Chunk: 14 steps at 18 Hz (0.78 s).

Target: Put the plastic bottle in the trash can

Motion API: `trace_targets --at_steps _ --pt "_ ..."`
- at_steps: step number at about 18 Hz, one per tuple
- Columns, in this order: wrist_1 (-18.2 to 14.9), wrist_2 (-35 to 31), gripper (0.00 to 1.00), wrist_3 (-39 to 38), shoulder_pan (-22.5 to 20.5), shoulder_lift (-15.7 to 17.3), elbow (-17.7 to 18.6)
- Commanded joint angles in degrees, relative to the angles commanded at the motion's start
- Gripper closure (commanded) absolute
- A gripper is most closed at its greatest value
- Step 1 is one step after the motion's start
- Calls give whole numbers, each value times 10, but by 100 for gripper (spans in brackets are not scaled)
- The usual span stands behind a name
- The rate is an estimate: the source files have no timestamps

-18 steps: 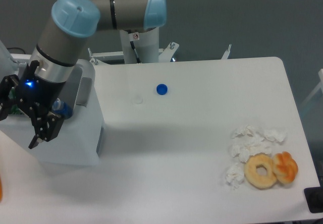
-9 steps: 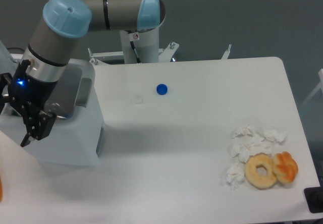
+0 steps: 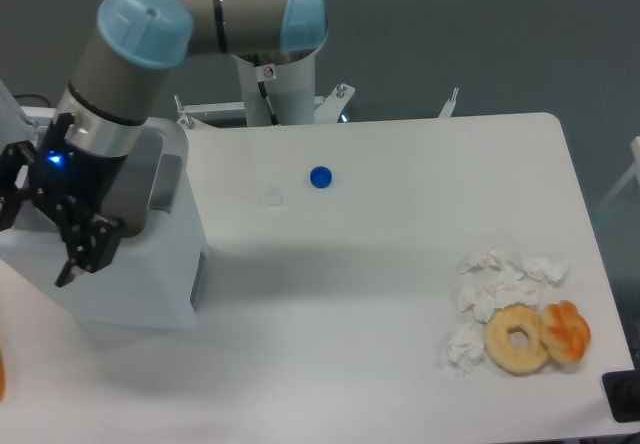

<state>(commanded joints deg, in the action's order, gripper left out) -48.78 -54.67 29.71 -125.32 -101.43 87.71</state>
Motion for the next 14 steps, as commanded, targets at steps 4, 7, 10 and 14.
trace_targets --at_steps 4,7,10,14 --pt "0 -21 0 2 -27 10 -6" --pt "-1 -55 0 42 -40 10 -6" --pt "-3 -115 0 99 -40 11 -4" --pt "-3 -134 0 107 -40 11 -2"
